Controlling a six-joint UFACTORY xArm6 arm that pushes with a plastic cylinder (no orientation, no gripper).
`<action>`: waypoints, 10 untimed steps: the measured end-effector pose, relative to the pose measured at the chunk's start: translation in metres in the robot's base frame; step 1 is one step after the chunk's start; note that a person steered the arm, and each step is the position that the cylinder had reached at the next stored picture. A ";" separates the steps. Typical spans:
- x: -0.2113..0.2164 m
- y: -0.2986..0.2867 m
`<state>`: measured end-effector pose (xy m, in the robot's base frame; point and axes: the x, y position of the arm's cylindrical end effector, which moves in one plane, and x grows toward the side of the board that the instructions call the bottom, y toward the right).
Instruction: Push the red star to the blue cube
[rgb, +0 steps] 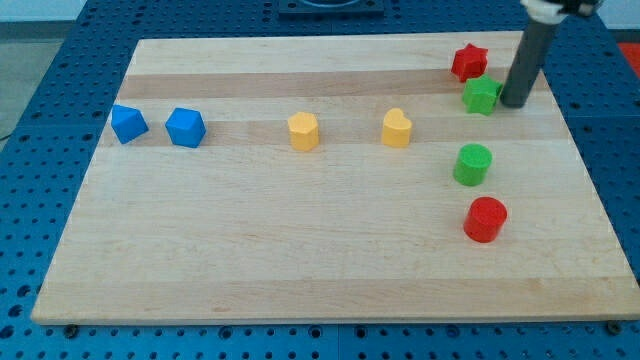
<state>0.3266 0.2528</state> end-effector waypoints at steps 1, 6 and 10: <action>-0.019 0.022; -0.053 -0.078; -0.067 -0.232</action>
<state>0.2596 0.0208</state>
